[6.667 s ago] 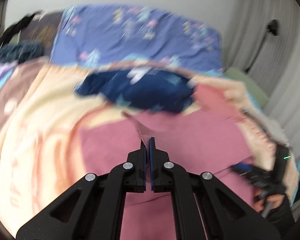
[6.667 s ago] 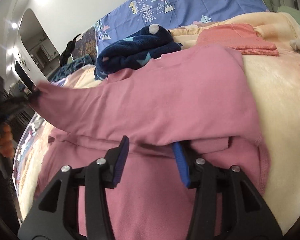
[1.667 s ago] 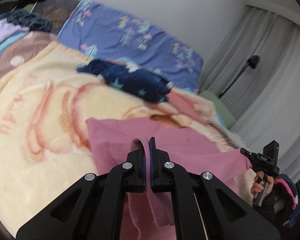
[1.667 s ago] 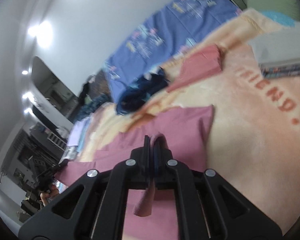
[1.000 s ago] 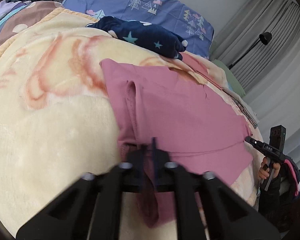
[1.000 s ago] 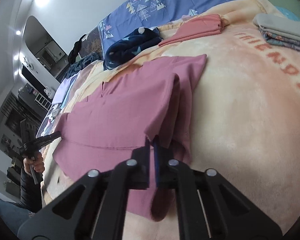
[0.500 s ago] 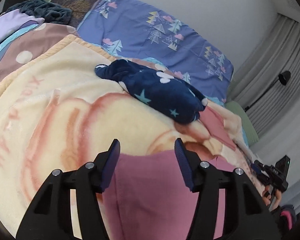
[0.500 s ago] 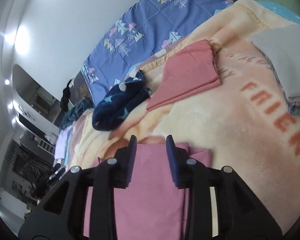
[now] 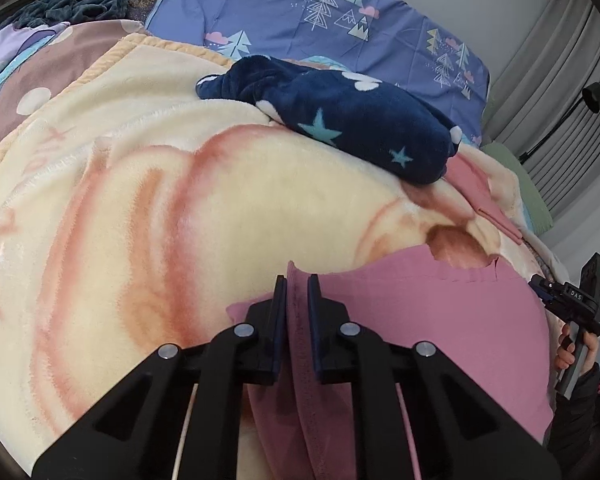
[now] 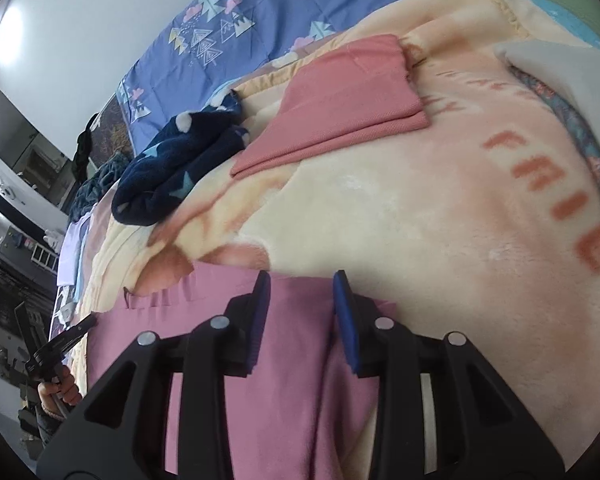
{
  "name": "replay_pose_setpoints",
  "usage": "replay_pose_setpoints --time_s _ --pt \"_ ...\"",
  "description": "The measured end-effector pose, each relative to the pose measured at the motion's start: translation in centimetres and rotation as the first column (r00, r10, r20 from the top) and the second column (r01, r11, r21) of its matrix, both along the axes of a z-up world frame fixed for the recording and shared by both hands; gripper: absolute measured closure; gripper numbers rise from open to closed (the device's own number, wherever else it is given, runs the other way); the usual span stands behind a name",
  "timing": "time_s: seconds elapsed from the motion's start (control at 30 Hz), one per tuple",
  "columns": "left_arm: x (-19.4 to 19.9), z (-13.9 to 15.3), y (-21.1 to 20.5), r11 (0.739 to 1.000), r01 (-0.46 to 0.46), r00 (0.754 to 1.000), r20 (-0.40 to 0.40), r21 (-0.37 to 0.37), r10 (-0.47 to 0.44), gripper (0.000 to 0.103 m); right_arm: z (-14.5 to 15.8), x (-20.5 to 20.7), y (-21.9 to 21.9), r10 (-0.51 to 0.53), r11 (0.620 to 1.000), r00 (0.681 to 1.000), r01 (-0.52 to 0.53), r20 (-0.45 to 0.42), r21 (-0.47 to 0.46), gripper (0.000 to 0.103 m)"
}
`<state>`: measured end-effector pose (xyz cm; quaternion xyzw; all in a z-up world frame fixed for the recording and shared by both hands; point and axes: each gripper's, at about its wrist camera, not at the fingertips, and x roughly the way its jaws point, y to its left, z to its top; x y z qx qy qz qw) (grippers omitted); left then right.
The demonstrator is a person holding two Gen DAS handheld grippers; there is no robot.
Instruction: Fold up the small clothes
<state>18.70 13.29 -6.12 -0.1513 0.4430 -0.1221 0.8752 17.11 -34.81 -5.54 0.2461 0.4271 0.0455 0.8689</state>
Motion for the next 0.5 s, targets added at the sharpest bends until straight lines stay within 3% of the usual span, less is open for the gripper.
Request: replay_pose_setpoints --time_s 0.07,0.13,0.17,0.2,0.23,0.27,0.3,0.37,0.5 --pt "-0.1 0.0 0.2 1.0 0.004 1.0 -0.001 -0.011 -0.004 0.091 0.1 -0.1 -0.1 0.012 1.0 1.0 -0.012 0.004 -0.014 0.061" --pt "0.0 0.0 0.0 1.0 0.006 1.0 -0.002 0.009 -0.006 0.08 -0.3 0.3 0.2 0.034 0.999 0.999 -0.034 -0.021 -0.029 0.06" --pt "0.1 -0.1 -0.2 1.0 0.001 1.0 -0.003 0.019 -0.001 0.069 -0.7 0.6 0.4 0.046 0.998 0.998 -0.047 -0.035 -0.033 0.062" --pt "0.2 -0.2 -0.3 1.0 0.001 1.0 -0.004 0.022 -0.001 0.069 -0.7 0.7 0.7 0.052 0.998 0.998 -0.054 -0.036 -0.041 0.081" --pt "0.2 -0.2 -0.6 1.0 0.006 1.0 -0.004 0.026 -0.005 0.07 -0.7 0.8 0.9 0.056 0.997 0.998 -0.058 -0.029 -0.047 0.093" --pt "0.2 -0.1 -0.9 0.999 0.012 1.0 0.007 0.035 -0.013 0.088 -0.4 0.8 1.1 0.057 0.997 0.998 -0.057 -0.008 -0.057 0.099" --pt "0.2 0.1 -1.2 0.999 0.021 1.0 0.021 0.048 -0.022 0.101 0.0 0.7 1.1 0.051 0.997 0.999 -0.051 0.014 -0.053 0.1" --pt "-0.4 1.4 -1.3 0.998 0.015 0.996 0.084 0.055 -0.02 0.101 1.4 -0.1 1.0 0.041 0.998 0.996 -0.038 0.08 -0.044 0.1" --pt "-1.8 4.6 -0.7 1.0 0.028 0.973 0.228 0.002 -0.028 0.101 4.2 -1.1 1.1 0.053 0.997 0.983 -0.042 0.174 -0.068 0.1"
